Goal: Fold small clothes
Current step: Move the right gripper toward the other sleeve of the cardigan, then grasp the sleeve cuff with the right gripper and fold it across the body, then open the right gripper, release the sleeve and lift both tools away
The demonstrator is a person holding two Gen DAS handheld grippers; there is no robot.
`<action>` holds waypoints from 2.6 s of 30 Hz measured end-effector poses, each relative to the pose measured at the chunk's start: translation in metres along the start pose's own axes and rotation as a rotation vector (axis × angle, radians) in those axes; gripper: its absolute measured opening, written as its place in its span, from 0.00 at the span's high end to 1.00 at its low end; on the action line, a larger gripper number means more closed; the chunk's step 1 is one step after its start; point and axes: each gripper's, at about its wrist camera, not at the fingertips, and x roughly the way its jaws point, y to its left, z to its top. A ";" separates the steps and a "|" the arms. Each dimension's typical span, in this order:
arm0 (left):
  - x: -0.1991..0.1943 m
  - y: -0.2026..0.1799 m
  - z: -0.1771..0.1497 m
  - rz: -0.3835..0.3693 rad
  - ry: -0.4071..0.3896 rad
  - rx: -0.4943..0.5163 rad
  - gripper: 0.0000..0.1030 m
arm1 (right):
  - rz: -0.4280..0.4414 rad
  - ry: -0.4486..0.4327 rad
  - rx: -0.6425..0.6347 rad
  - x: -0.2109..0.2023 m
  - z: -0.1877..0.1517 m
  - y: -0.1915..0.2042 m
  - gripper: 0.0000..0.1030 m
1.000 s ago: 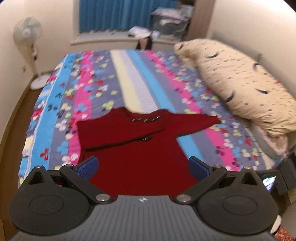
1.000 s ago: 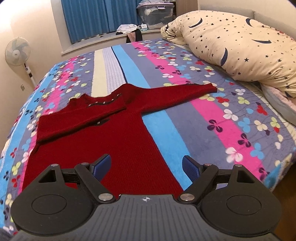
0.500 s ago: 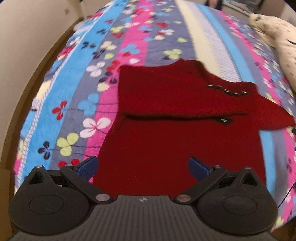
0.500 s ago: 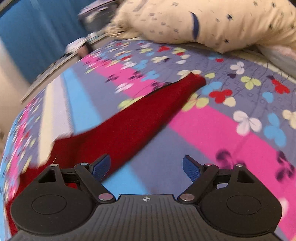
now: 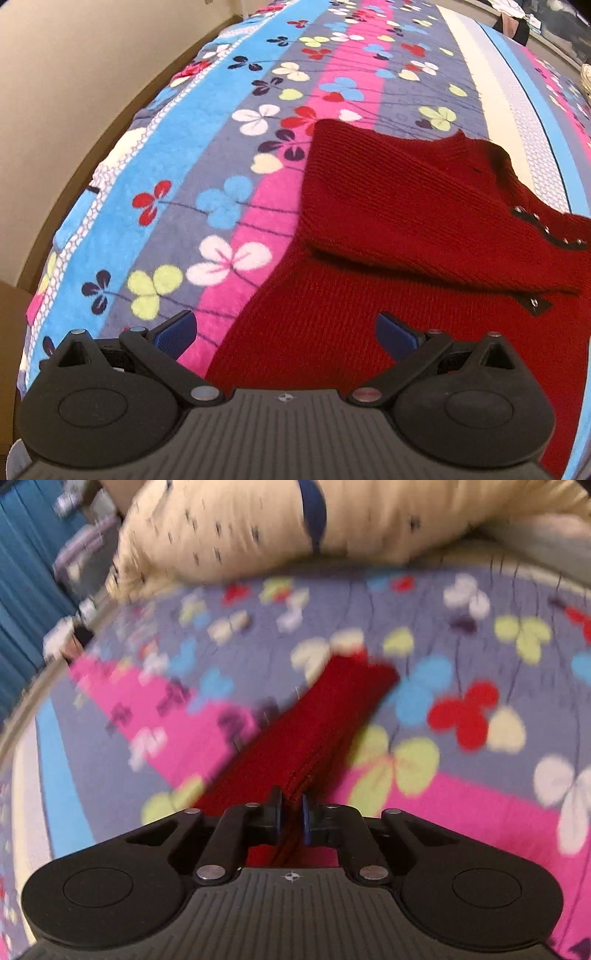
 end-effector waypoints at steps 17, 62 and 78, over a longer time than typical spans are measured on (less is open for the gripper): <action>0.003 0.043 0.018 -0.092 -0.032 -0.063 0.00 | 0.005 -0.300 -0.538 -0.109 -0.062 0.113 0.90; 0.055 -0.063 0.125 -0.402 -0.164 0.190 0.86 | 0.342 0.007 -1.027 -0.171 -0.259 0.151 0.32; 0.121 -0.012 0.103 -0.206 -0.154 0.117 0.05 | 0.261 -0.031 -0.871 -0.106 -0.239 0.189 0.84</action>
